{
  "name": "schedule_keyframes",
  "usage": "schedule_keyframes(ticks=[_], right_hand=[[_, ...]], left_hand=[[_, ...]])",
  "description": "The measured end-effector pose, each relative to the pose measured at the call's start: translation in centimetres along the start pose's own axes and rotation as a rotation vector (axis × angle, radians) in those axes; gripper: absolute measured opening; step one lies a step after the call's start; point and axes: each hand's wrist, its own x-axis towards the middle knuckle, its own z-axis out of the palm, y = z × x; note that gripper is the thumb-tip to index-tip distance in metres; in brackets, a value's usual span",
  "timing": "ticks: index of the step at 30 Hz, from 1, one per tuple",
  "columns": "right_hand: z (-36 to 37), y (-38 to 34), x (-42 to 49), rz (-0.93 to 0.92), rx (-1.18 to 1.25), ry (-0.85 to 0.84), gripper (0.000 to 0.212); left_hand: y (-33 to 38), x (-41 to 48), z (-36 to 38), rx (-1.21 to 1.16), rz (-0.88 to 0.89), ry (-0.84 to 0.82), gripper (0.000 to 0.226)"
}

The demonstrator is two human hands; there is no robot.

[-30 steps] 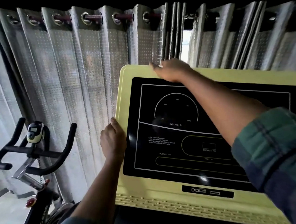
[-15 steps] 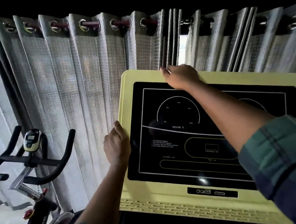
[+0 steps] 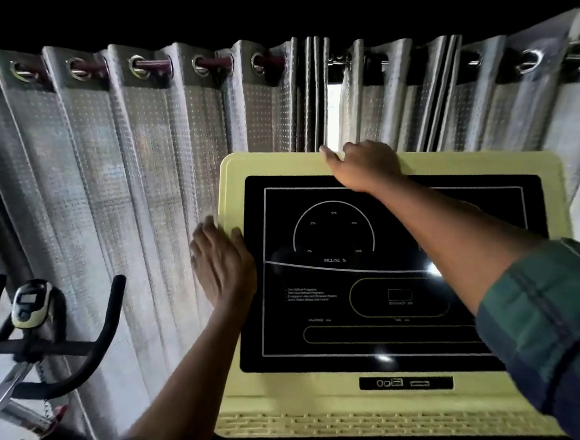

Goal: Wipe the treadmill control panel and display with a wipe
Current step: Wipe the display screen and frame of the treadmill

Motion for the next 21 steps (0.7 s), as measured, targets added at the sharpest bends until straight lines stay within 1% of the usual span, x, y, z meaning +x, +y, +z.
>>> schedule_keyframes(ticks=[2, 3, 5, 7, 8, 10, 12, 13, 15, 17, 19, 21], right_hand=[[-0.1, 1.3, 0.0, -0.028, 0.111, -0.061, 0.080], [-0.2, 2.2, 0.1, -0.042, 0.153, -0.079, 0.078], [-0.3, 3.5, 0.4, -0.022, 0.093, -0.062, 0.077], [0.1, 3.3, 0.7, -0.014, 0.030, -0.018, 0.080], [0.3, 3.2, 0.8, -0.033, 0.050, -0.017, 0.079], [0.3, 4.4, 1.0, -0.100, 0.137, -0.048, 0.073], [0.2, 6.7, 1.3, -0.096, 0.187, -0.082, 0.066], [0.4, 7.2, 1.5, -0.068, 0.170, -0.070, 0.064], [0.9, 6.9, 1.6, -0.033, 0.102, -0.013, 0.068], [1.4, 6.6, 1.6, -0.078, 0.107, 0.022, 0.068], [1.4, 8.1, 1.4, -0.172, 0.174, 0.007, 0.063], [1.3, 10.2, 1.2, -0.144, 0.178, -0.016, 0.066]], left_hand=[[3.4, 2.8, 0.4, 0.081, 0.117, 0.043, 0.049], [5.2, 4.4, 0.7, 0.127, 0.205, 0.026, 0.046], [8.9, 7.2, 2.0, 0.196, 0.388, -0.103, 0.042], [11.7, 9.2, 3.6, 0.266, 0.492, -0.290, 0.042], [12.5, 9.8, 4.3, 0.311, 0.491, -0.350, 0.044], [13.3, 10.2, 5.5, 0.380, 0.437, -0.379, 0.047], [13.5, 10.2, 6.3, 0.384, 0.416, -0.332, 0.049], [13.3, 10.2, 6.4, 0.377, 0.419, -0.302, 0.050], [13.0, 9.9, 6.7, 0.371, 0.438, -0.264, 0.050], [12.9, 9.9, 6.8, 0.365, 0.439, -0.243, 0.050], [13.1, 9.8, 6.8, 0.361, 0.426, -0.238, 0.048], [13.3, 9.8, 6.9, 0.369, 0.417, -0.238, 0.047]])
